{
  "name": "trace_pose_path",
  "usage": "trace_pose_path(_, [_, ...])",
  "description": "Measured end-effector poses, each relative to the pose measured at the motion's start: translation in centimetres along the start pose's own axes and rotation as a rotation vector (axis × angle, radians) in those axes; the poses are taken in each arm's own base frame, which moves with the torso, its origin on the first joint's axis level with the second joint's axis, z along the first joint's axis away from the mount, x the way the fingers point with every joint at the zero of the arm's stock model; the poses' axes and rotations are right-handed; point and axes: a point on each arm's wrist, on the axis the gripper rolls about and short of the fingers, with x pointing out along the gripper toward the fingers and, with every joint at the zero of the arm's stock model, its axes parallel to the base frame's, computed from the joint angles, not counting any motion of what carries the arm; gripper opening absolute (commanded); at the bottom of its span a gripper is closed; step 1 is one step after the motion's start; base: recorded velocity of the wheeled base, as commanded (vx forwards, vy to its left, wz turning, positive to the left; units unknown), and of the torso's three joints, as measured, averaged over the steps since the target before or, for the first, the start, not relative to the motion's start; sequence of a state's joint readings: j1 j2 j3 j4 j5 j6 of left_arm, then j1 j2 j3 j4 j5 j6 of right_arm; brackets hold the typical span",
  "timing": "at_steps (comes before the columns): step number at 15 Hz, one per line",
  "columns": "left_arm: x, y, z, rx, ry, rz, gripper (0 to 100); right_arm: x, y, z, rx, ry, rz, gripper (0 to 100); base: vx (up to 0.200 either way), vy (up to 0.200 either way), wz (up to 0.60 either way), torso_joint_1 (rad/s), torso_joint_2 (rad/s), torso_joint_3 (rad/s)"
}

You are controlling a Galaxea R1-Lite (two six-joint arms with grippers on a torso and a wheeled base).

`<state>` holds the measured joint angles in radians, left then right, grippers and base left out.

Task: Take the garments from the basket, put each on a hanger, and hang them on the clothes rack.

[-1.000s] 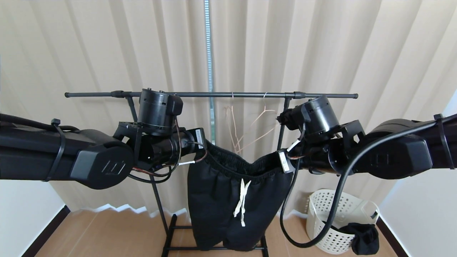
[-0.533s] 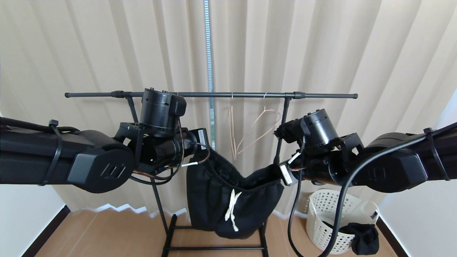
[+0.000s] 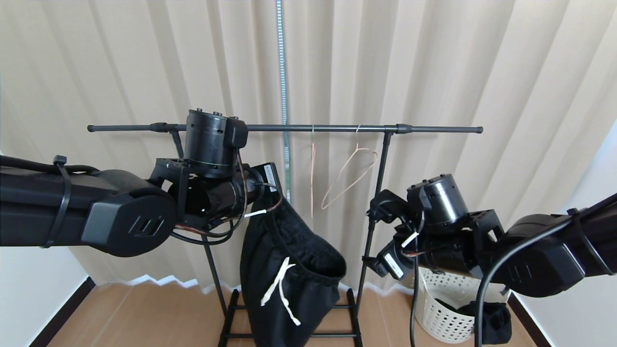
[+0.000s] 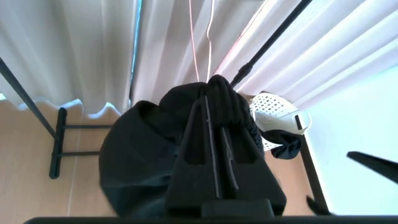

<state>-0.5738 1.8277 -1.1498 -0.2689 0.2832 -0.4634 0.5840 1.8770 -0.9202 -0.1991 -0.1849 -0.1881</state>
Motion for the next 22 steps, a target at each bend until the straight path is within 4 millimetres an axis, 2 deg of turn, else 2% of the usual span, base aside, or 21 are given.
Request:
trace_pose_path(2, [-0.1,-0.2,0.0,0.002,-0.001,-0.006,0,0.2,0.4,-0.9,-0.041,-0.055,0.079,100,0.0,0.0,0.0,0.0,0.0,0.0])
trace_pose_path(5, [-0.3,-0.6,-0.8,0.02,0.018,-0.01,0,0.0,1.0,-1.2,-0.046,-0.208,0.313,100,0.0,0.0,0.0,0.0,0.0,0.0])
trace_pose_path(9, [-0.5,-1.1,-1.6,0.037,0.041,-0.026,0,-0.2,1.0,-1.1,0.028,-0.355,0.473,100,0.0,0.0,0.0,0.0,0.0,0.0])
trace_pose_path(11, [-0.6,-1.4,-1.8,0.041,0.046,-0.033,0,0.1,1.1,-1.1,0.103,-0.378,0.5,100,0.0,0.0,0.0,0.0,0.0,0.0])
trace_pose_path(22, [-1.9,-2.6,-2.3,0.058,0.052,-0.08,0,4.2,2.7,-2.9,0.109,-0.287,0.5,100,0.0,0.0,0.0,0.0,0.0,0.0])
